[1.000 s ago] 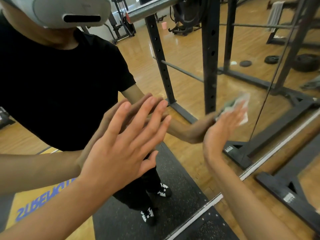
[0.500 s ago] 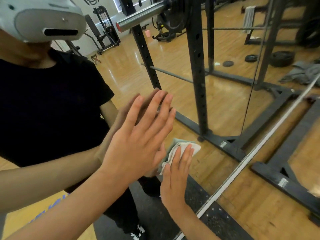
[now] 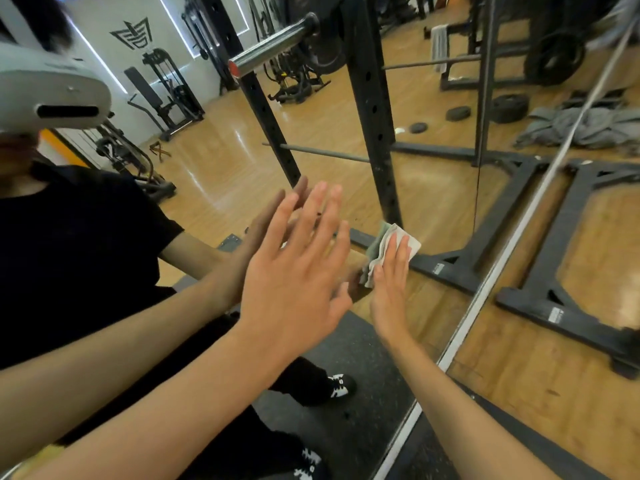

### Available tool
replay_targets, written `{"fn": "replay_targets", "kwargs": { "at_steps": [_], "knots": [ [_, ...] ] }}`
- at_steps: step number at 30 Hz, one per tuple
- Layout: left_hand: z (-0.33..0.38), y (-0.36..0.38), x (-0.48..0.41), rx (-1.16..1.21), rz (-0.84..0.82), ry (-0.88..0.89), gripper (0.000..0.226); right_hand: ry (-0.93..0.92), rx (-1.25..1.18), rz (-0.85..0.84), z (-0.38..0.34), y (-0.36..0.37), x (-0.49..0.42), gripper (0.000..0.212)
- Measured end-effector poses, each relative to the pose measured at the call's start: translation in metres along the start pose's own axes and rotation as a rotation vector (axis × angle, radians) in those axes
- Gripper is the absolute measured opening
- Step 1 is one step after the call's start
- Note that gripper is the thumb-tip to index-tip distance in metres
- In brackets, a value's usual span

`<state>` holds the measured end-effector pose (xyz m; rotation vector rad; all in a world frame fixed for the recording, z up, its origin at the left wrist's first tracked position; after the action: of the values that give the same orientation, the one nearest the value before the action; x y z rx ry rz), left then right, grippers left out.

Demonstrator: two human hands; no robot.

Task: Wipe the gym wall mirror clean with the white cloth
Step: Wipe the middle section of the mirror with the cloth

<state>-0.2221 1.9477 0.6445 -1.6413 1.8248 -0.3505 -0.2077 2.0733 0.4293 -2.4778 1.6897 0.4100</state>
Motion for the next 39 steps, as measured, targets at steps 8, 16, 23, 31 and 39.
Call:
{"fn": "replay_targets", "kwargs": {
  "at_steps": [8, 16, 23, 31, 39],
  "knots": [
    [-0.003, 0.018, 0.011, -0.399, 0.012, -0.005, 0.087, -0.148, 0.074, 0.048, -0.014, -0.001, 0.003, 0.053],
    [0.0, 0.024, 0.012, -0.473, 0.008, -0.005, 0.086, -0.179, 0.099, 0.144, -0.018, -0.035, -0.114, 0.064],
    [-0.003, 0.029, 0.016, -0.524, -0.004, -0.004, 0.079, -0.277, 0.085, 0.065, -0.054, 0.02, -0.011, 0.062],
    [-0.001, 0.031, 0.017, -0.492, 0.021, -0.006, 0.075, -0.275, 0.171, 0.036, -0.03, -0.001, -0.045, 0.06],
    [0.0, 0.036, 0.018, -0.485, 0.006, -0.002, 0.073, -0.12, 0.0, 0.195, -0.088, 0.004, -0.072, 0.059]
  ]
}}
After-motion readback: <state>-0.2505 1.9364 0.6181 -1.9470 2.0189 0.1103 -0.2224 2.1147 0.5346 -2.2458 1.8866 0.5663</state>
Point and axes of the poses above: each hand's wrist, its own x-axis away from the middle knuckle, its own y-axis out of the palm, z = x × y, the point moved 6 cm from there along -x, towards the middle knuckle, and after that the axes turned 6 degrees about -x, right-handed, at the moved point
